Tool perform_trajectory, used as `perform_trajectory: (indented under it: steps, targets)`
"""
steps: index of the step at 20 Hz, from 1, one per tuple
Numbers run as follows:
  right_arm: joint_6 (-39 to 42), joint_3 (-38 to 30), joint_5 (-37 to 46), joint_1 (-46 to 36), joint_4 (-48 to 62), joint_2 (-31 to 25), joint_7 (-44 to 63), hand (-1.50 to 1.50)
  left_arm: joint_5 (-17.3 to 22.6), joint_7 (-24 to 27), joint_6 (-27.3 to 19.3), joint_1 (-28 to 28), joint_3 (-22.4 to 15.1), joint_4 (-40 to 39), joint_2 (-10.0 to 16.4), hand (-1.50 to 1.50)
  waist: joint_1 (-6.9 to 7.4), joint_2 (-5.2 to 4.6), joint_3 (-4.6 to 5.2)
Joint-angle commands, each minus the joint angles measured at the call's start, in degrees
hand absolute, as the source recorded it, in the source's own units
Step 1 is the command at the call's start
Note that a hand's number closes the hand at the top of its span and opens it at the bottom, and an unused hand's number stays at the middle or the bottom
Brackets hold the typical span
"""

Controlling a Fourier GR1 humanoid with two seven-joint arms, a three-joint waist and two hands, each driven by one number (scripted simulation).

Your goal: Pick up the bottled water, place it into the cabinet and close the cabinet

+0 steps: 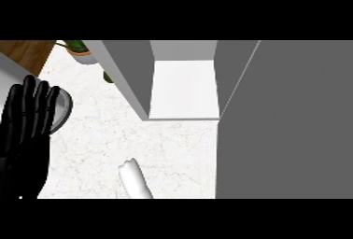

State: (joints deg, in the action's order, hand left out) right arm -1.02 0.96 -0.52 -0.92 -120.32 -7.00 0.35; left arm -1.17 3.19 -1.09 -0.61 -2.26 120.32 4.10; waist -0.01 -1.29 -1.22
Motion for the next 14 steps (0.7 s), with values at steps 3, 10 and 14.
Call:
perform_trajectory:
  steps: [3,10,14]
  targets:
    - [0.6,1.5,-0.4,1.7,0.4,0.8,-0.1,-1.5,-16.0,13.6,10.5,-1.6,-11.7,6.1,11.5,-1.5,-0.01,2.48,0.91]
    - [4.6,6.7,-4.5,4.2,-0.2,1.5,2.8,-1.5,-33.7,23.2,14.0,-3.9,-25.3,10.6,21.0,-1.5,2.61,4.37,1.16]
    - [4.2,7.4,-5.3,6.1,-2.7,1.8,4.6,-1.5,-42.8,27.6,10.4,-9.6,-32.1,12.0,23.6,-1.5,4.36,5.08,1.57]
